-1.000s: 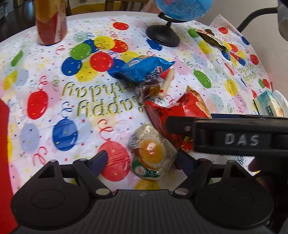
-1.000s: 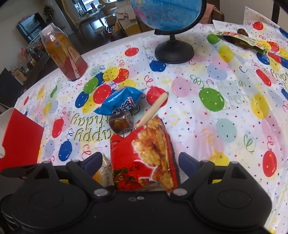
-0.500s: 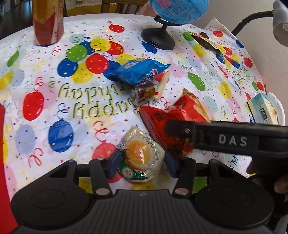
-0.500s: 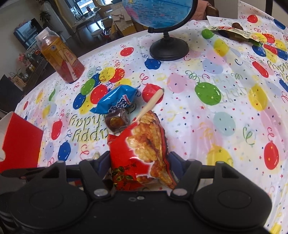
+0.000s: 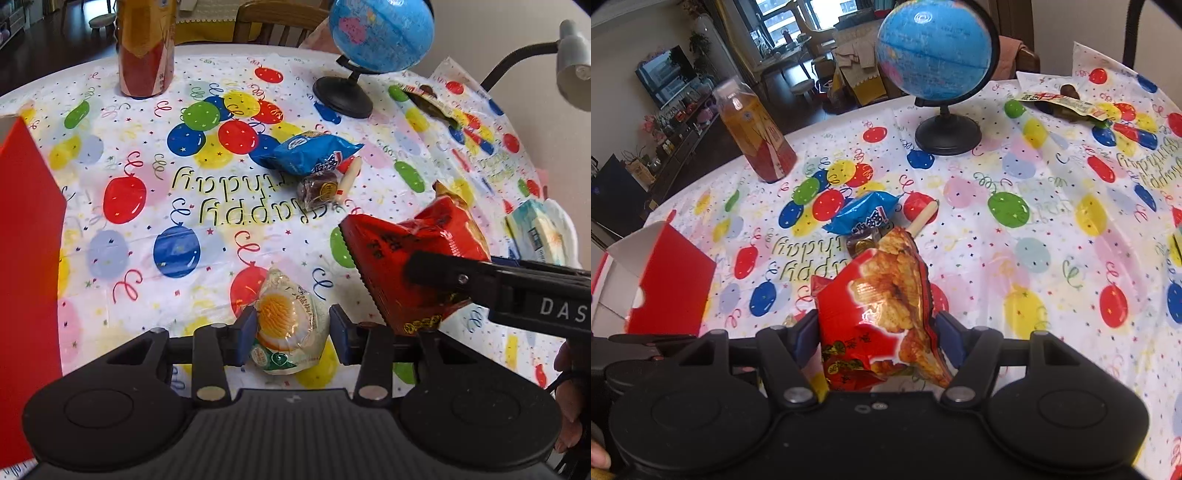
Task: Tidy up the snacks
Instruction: 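Lift the red chip bag and wrapped pastry and carry them over the box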
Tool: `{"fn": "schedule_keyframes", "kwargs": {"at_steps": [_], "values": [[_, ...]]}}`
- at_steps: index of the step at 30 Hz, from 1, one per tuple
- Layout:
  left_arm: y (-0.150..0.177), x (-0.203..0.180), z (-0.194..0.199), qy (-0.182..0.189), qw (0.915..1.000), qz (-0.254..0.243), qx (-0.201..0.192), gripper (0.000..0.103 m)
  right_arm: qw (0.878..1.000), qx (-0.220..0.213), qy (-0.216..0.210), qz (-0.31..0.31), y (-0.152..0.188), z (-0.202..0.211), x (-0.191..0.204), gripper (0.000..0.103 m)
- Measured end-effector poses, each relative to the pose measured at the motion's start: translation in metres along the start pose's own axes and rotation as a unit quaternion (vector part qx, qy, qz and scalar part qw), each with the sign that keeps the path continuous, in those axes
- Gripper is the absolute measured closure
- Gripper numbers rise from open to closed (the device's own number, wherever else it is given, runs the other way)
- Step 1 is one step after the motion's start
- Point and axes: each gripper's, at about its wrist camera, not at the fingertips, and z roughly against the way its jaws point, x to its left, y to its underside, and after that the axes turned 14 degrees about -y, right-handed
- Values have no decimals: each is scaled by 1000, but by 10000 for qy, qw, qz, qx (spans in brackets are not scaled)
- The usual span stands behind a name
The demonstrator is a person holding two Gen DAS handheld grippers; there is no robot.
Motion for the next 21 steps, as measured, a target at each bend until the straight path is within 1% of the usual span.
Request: {"fn": "schedule_keyframes", "kwargs": {"at_steps": [6, 12, 16, 21], "values": [[12, 10, 34, -46, 9997, 110, -208, 62, 9998, -43, -58, 209, 12, 24, 24, 38], [19, 32, 75, -192, 9982, 258, -498, 62, 9984, -72, -187, 522, 17, 41, 58, 38], [22, 54, 101, -347, 9962, 397, -689, 62, 9967, -126, -337, 728, 15, 47, 86, 38], [24, 87, 128, -494, 9927, 602, -916, 62, 9934, -176, -534, 996, 12, 45, 125, 38]]}}
